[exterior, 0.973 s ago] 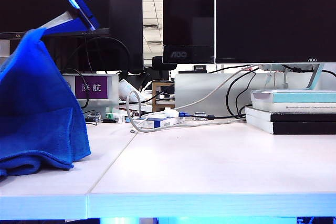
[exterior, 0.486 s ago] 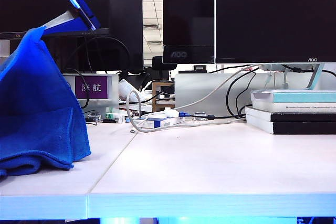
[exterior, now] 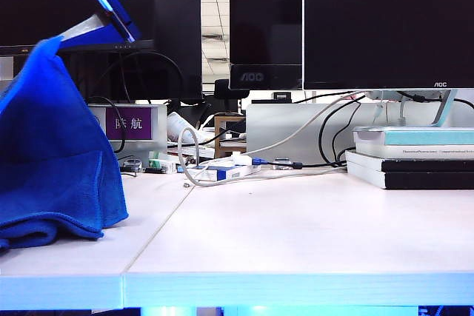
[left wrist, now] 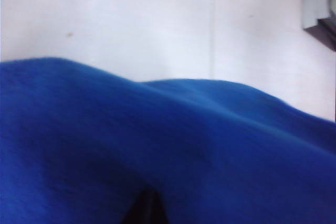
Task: Wipe the table from right to left using the rag.
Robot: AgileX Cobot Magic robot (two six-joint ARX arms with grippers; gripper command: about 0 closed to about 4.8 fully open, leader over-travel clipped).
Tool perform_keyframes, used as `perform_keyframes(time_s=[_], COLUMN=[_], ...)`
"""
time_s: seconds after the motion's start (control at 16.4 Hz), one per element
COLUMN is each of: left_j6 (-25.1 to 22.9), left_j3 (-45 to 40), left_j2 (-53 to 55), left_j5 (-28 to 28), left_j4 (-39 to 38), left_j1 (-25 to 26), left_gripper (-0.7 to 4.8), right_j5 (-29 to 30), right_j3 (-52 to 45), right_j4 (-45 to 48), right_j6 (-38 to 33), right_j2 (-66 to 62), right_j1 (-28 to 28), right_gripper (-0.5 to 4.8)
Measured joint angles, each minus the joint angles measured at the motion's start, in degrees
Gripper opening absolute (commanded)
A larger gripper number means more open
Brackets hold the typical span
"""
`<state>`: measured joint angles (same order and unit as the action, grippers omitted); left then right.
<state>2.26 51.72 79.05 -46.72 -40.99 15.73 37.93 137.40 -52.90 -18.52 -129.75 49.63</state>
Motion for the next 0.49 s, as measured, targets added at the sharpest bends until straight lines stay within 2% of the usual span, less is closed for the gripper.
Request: perform_keyframes(time_s=[0.24, 0.49], left_j6=[-0.04, -0.02], left_j3=[-0.09, -0.09], left_j2=[5.29, 5.73], left_j5=[8.90, 10.29], left_j4=[2.51, 5.97], left_j1=[-3.43, -6.43], left_gripper=[-0.05, -0.05], right_j5=[1.38, 1.79], right_j3=[-0.13, -0.13], right_j4=[1.05, 2.47], right_j6=[0.02, 0.00], right_j2=[1.42, 4.92], right_j1=[0.00, -0.61], right_gripper=[4.79, 4.79])
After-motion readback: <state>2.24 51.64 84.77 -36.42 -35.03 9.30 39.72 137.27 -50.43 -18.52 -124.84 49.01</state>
